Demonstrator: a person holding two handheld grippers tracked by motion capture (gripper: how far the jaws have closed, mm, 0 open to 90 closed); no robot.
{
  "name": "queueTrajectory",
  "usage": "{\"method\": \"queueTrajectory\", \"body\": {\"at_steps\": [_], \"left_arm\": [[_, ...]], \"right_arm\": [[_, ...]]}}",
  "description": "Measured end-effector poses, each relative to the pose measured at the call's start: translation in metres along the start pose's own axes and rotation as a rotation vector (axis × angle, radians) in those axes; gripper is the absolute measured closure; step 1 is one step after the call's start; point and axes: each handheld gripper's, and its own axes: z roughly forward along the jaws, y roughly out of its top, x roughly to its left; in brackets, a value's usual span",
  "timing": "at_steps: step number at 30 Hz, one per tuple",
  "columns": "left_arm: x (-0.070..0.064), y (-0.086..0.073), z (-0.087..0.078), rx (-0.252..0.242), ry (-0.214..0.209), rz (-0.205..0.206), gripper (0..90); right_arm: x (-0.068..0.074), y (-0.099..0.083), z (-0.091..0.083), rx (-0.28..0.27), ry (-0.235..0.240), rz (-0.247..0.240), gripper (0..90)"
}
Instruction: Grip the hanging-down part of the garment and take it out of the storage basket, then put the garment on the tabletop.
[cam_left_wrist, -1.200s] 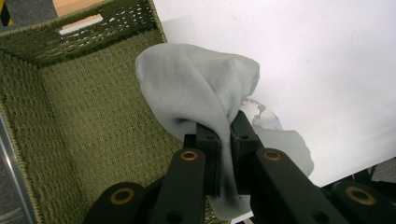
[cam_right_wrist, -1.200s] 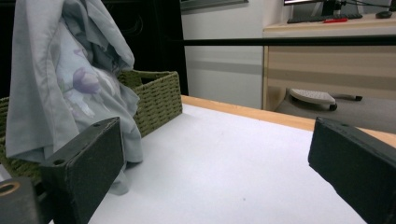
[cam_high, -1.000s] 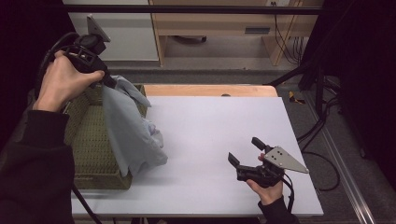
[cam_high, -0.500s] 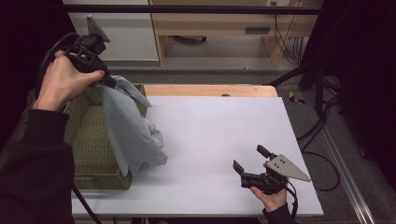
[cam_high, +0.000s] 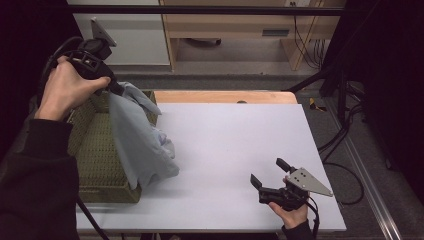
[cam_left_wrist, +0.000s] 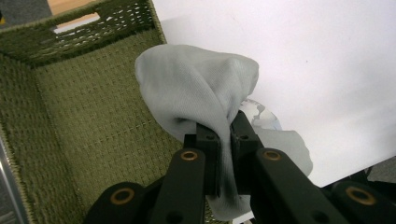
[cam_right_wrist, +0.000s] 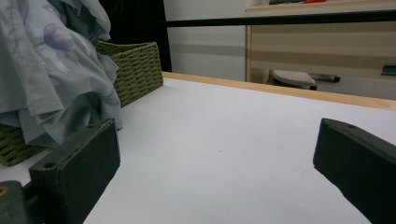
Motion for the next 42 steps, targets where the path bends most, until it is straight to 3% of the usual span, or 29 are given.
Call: {"method": "queueTrajectory", "body": {"at_steps": [7, 12, 15, 16, 17, 25, 28, 31, 42], "left_arm": [[-0.006, 0.002, 0.001, 0.002, -0.008, 0.017, 84.7], [-0.018, 0.005, 0.001, -0.012, -0.015, 0.051, 84.8], [-0.033, 0.007, 0.003, -0.005, -0.018, 0.087, 84.7], [-0.044, 0.008, 0.004, -0.005, -0.02, 0.116, 84.8], [-0.044, 0.008, 0.004, -0.005, -0.02, 0.116, 84.8], [-0.089, 0.015, 0.0, -0.041, -0.035, 0.211, 84.8], [-0.106, 0.018, -0.002, -0.049, -0.045, 0.234, 84.9], [-0.121, 0.021, -0.004, -0.068, -0.057, 0.26, 84.8], [-0.16, 0.029, 0.002, -0.097, -0.093, 0.342, 84.9]], "right_arm": [[0.0, 0.0, 0.0, -0.001, -0.006, 0.006, 0.9], [-0.001, 0.0, 0.0, -0.002, 0.0, 0.006, 1.0], [-0.001, 0.0, -0.001, -0.001, -0.001, 0.006, 1.1], [-0.001, 0.0, -0.001, 0.0, 0.003, 0.003, 1.1], [-0.001, 0.0, -0.001, 0.0, 0.003, 0.003, 1.1], [-0.001, 0.001, -0.003, -0.007, 0.007, 0.005, 1.2], [0.001, 0.002, -0.004, -0.004, 0.014, 0.031, 1.2], [0.0, 0.002, -0.004, -0.013, 0.009, 0.008, 1.2], [0.0, 0.003, -0.006, -0.011, 0.01, 0.004, 1.2]]}}
